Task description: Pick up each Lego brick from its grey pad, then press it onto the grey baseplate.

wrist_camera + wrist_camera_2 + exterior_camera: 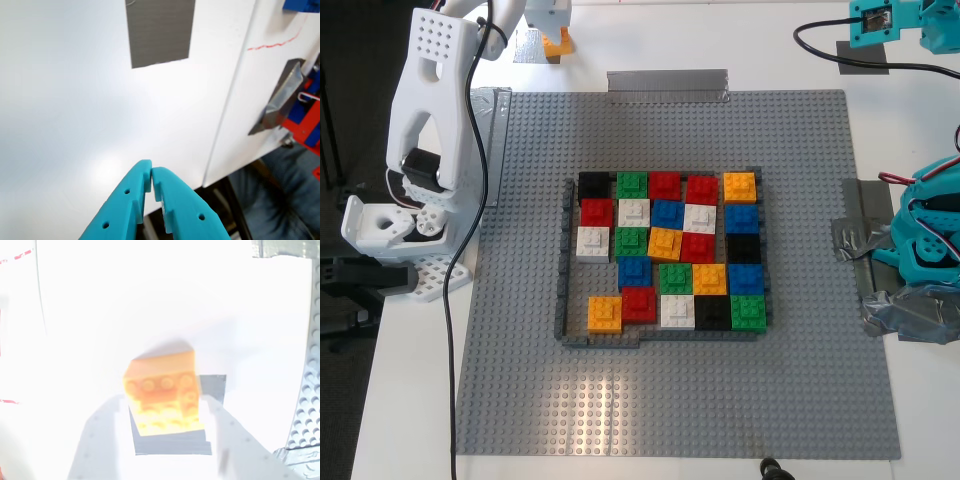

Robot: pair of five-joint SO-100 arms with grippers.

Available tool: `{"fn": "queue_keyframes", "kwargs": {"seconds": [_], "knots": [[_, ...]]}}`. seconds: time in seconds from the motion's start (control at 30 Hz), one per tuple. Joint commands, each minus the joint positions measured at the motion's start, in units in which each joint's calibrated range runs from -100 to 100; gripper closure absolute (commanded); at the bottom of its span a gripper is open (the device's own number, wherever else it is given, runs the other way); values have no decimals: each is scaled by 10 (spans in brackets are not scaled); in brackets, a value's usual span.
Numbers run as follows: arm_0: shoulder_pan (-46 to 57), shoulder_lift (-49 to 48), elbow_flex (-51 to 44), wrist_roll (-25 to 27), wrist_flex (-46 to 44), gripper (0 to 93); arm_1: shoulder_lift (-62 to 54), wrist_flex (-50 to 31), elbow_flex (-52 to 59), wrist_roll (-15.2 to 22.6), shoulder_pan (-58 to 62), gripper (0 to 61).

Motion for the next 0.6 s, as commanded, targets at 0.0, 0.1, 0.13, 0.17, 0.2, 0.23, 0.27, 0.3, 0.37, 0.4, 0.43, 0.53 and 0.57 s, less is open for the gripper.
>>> {"fn": "queue_keyframes", "kwargs": {"seconds": [0.0, 0.1, 0.13, 0.17, 0.2, 0.23, 0.27, 0.3, 0.37, 0.4, 0.43, 0.53, 0.57], "knots": [[4, -13, -3, 3, -6, 927, -58, -3, -18, 2, -8, 421], [4, -13, -3, 3, -6, 927, -61, -5, -19, 4, -11, 419], [4, -14, -3, 3, -6, 927, -62, -7, -19, 4, -11, 418], [4, -14, -3, 3, -6, 927, -64, -9, -19, 2, -12, 415], [4, -14, -3, 3, -6, 927, -64, -11, -19, 1, -12, 413], [4, -14, -3, 3, -6, 927, -64, -13, -19, 1, -13, 411], [4, -14, -3, 3, -6, 927, -64, -17, -19, 1, -13, 410], [4, -14, -3, 3, -6, 927, -65, -19, -21, 1, -13, 406], [4, -14, -3, 3, -6, 927, -70, -23, -22, 0, -15, 398], [4, -14, -4, 3, -6, 927, -73, -26, -21, 0, -16, 395], [4, -14, -4, 3, -6, 927, -75, -26, -20, 1, -16, 394], [4, -14, -6, 3, -6, 927, -74, -23, -19, 2, -16, 393], [4, -14, -7, 3, -6, 927, -74, -23, -19, 2, -16, 393]]}}
